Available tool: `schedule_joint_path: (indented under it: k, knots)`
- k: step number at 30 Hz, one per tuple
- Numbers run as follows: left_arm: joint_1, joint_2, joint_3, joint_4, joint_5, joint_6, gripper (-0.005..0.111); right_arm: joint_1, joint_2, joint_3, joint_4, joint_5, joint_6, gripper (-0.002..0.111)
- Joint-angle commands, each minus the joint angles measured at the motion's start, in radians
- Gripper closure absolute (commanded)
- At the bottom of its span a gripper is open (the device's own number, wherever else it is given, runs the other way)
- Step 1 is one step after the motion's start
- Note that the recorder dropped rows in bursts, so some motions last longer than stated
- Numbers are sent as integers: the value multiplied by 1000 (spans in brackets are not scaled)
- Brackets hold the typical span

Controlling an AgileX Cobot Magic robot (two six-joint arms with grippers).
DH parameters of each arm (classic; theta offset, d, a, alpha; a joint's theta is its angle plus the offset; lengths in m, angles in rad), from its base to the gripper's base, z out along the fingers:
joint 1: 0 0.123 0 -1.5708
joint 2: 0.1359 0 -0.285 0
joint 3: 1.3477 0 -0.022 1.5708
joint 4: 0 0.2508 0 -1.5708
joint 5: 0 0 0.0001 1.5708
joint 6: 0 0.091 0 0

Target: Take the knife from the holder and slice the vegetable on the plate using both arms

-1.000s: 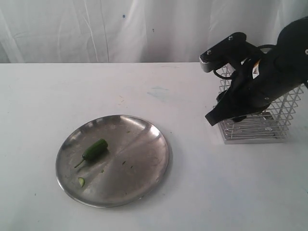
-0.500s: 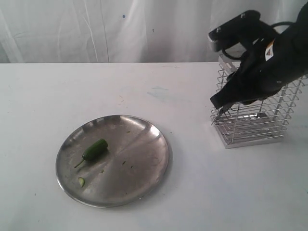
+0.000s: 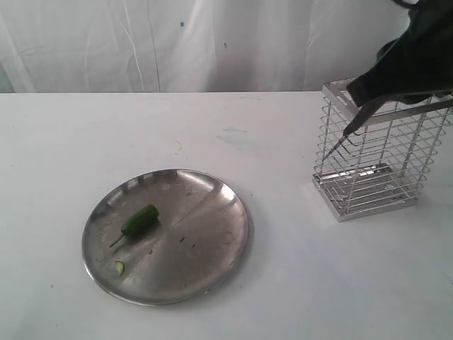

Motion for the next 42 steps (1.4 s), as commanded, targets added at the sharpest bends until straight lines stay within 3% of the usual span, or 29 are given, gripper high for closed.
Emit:
schedule_joint_path:
  k: [1,11,14,18,25,30,36,39,40,42]
  knots:
    - [-6,-4,1,-9,-2,2,107,3,-71,-28,73,32,-7,108]
    - [-6,-4,1,-9,-2,2,107,3,-190,-21,284,-9,-94,108]
    - [-6,-4,1,-9,-2,2,107,3,-194,15,425,-64,-154,108]
    - [-6,-4,1,-9,-2,2,107,3,-187,130,650,-179,-309,108]
    - [-6,-4,1,-9,-2,2,107,3,-189,346,974,-544,-512,108]
    - [-6,-4,1,-9,-2,2,107,3,-171,443,1192,-614,-700,108]
    - [-6,-4,1,-9,-2,2,107,3,-130,532,1471,-650,-1012,108]
    - [-6,-4,1,-9,-2,2,107,3,-94,566,1700,-619,-1281,108]
    - [-6,-4,1,-9,-2,2,107,3,-77,580,1823,-574,-1408,108]
    - [-6,-4,1,-9,-2,2,107,3,-12,597,1874,-433,-1622,108]
